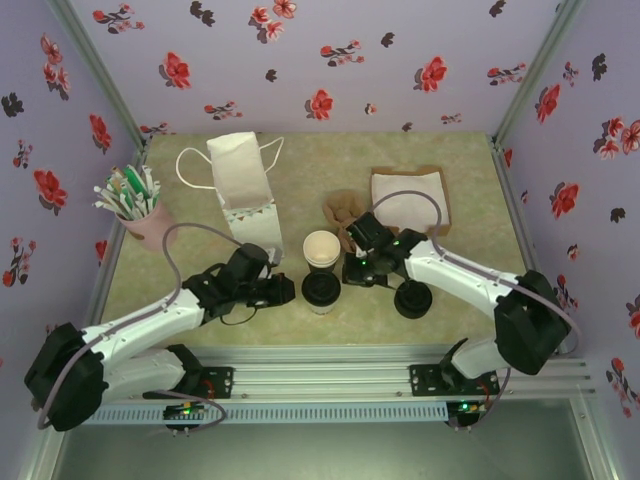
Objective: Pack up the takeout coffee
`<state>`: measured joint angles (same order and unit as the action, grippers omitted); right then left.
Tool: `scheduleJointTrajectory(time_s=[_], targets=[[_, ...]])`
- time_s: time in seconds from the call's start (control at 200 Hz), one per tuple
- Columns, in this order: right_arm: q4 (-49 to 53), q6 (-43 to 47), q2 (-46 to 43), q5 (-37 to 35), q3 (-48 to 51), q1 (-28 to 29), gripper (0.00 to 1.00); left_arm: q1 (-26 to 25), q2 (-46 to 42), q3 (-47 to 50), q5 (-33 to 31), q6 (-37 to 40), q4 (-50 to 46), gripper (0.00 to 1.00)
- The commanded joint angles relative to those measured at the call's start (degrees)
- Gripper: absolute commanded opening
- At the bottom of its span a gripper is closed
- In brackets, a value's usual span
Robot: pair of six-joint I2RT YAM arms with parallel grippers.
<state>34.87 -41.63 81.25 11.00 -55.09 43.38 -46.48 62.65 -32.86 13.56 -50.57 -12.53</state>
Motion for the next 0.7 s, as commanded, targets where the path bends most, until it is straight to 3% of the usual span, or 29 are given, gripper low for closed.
scheduleJointTrajectory(time_s=[0.0, 0.695], targets=[[3.6, 0.9, -4.1, -2.1, -0.6, -0.4, 0.14, 0.3, 1.4, -2.0, 0.9, 1.7, 1.3, 0.09], [7.0, -1.0, -14.1, -4.1, 4.4, -0.4, 0.15, -7.4, 3.3, -2.3, -0.7, -3.2, 5.5, 0.08]])
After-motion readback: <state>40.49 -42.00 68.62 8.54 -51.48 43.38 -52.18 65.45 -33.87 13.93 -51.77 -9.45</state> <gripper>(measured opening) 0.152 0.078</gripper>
